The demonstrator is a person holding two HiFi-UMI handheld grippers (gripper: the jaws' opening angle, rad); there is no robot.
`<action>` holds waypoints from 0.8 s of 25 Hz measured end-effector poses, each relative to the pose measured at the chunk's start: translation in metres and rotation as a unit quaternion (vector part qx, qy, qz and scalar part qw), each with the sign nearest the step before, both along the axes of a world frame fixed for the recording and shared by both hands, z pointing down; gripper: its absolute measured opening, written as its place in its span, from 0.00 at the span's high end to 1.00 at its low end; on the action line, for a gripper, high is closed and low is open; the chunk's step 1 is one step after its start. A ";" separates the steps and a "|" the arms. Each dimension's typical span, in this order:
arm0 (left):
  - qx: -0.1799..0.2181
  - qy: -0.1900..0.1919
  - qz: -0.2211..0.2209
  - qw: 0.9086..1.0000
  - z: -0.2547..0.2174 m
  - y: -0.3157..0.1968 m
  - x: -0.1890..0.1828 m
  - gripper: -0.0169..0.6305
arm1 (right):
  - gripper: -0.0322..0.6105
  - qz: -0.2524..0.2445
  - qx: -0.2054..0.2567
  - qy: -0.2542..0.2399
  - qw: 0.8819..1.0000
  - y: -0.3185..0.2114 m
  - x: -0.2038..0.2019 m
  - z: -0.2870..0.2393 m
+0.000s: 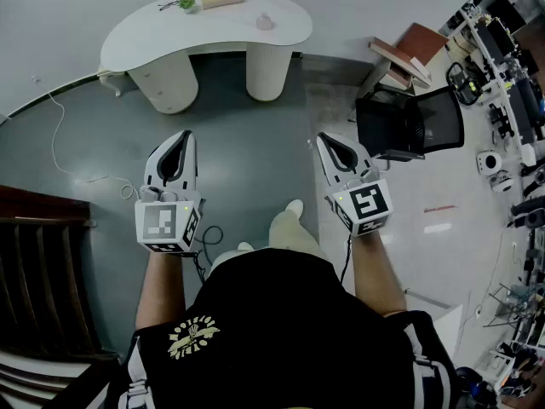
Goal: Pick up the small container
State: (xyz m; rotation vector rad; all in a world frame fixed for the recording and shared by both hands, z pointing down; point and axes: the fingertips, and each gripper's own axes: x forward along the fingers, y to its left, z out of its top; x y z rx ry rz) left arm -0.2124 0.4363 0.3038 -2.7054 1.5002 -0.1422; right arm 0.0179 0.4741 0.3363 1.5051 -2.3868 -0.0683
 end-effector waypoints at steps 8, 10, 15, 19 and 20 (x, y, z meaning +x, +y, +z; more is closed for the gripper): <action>0.018 -0.023 0.007 1.000 -0.002 0.010 -0.013 0.94 | 0.90 -0.005 0.013 -0.026 1.000 0.011 -0.024 -0.010; 0.018 -0.041 0.002 0.999 -0.001 0.005 -0.013 0.94 | 0.72 -0.005 0.005 -0.019 1.000 0.008 -0.023 -0.010; 0.022 -0.069 -0.006 0.997 0.005 -0.014 -0.006 0.94 | 0.51 0.002 -0.007 -0.023 1.000 -0.010 -0.010 0.000; 0.038 -0.068 -0.007 0.997 0.000 -0.052 0.006 0.94 | 0.51 0.012 -0.015 -0.037 0.999 -0.049 0.006 0.013; 0.035 -0.072 -0.003 0.997 0.001 -0.069 0.012 0.94 | 0.51 0.014 -0.018 -0.040 0.999 -0.066 0.010 0.016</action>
